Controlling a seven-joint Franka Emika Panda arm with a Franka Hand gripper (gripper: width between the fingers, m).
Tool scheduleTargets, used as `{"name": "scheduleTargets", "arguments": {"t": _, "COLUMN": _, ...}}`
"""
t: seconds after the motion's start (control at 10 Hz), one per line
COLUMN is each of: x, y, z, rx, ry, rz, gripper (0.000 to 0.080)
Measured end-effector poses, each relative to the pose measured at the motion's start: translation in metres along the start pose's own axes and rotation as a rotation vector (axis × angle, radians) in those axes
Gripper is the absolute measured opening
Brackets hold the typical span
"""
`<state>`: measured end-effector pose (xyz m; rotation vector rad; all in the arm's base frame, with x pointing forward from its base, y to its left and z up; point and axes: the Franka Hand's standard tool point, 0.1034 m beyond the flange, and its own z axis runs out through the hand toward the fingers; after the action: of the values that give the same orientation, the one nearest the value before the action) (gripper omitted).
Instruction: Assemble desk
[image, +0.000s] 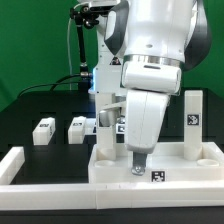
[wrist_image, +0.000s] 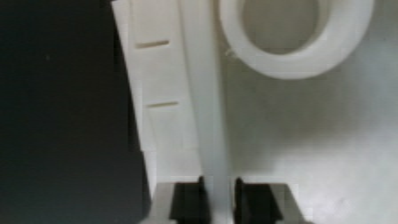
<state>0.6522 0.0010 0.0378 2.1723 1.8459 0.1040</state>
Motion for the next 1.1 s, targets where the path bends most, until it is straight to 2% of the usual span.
{"name": "scheduleTargets", "arguments": {"t": 0.5, "x": -0.0014, "y": -0.0011, "z": 0.0042, "rx": 0.025, "ry": -0.015, "rz": -0.005, "gripper": 0.0067}}
{"name": "scheduleTargets", "arguments": {"t": 0.6, "x": -0.0018, "y": -0.0011, "z": 0.0043, "rx": 0.025, "ry": -0.015, "rz": -0.003, "gripper": 0.0147}}
{"name": "scheduleTargets", "arguments": {"t": 0.7, "x": -0.0021, "y": -0.0010, "z": 0.0044, "rx": 0.025, "ry": -0.015, "rz": -0.003, "gripper": 0.0147}}
{"name": "scheduleTargets", "arguments": {"t": 0.8, "x": -0.0026, "y": -0.0010, "z": 0.0044, "rx": 0.025, "ry": -0.016, "rz": -0.002, "gripper": 0.0330}}
{"name": "scheduleTargets", "arguments": {"t": 1.0, "x": -0.0033, "y": -0.0008, "z": 0.0046, "rx": 0.025, "ry": -0.016, "rz": -0.001, "gripper": 0.0602}}
{"name": "scheduleTargets", "arguments": {"t": 1.1, "x": -0.0037, "y": -0.0008, "z": 0.0046, "rx": 0.025, "ry": -0.016, "rz": 0.000, "gripper": 0.0602}}
